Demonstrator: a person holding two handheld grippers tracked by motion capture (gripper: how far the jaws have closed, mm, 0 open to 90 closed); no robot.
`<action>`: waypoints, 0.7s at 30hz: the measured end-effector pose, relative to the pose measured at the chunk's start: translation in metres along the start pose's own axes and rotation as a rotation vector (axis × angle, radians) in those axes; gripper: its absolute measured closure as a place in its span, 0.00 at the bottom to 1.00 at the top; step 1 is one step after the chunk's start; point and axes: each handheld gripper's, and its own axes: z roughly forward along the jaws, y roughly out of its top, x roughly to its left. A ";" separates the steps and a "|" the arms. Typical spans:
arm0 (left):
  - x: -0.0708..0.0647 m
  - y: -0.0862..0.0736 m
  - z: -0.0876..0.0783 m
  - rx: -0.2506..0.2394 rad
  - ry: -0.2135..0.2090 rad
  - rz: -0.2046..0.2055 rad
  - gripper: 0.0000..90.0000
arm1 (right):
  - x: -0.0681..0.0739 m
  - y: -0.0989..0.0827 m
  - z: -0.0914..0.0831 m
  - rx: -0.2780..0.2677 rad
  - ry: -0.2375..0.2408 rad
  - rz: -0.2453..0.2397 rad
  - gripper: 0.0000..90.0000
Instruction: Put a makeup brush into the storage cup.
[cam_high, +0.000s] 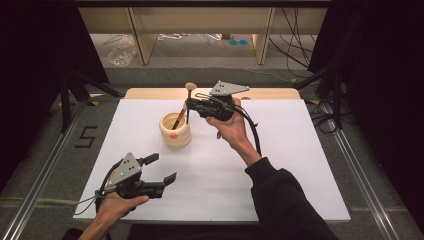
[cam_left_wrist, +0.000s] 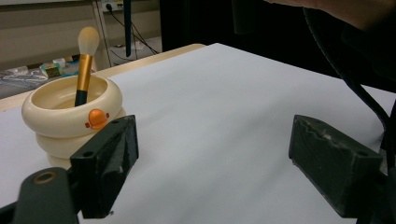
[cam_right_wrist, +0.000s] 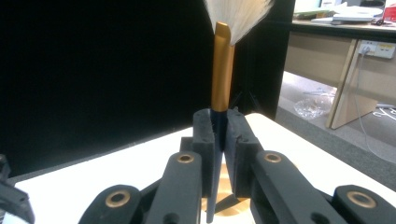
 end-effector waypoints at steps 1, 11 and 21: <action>0.000 0.000 0.000 0.000 -0.001 0.003 0.18 | -0.001 0.000 0.002 0.000 -0.001 0.003 0.94; 0.002 0.001 -0.001 0.003 0.002 0.019 0.18 | -0.010 -0.008 0.023 0.007 -0.001 0.039 0.94; 0.001 0.000 -0.001 -0.004 0.008 -0.002 0.18 | -0.014 -0.014 0.039 0.012 -0.018 0.051 0.94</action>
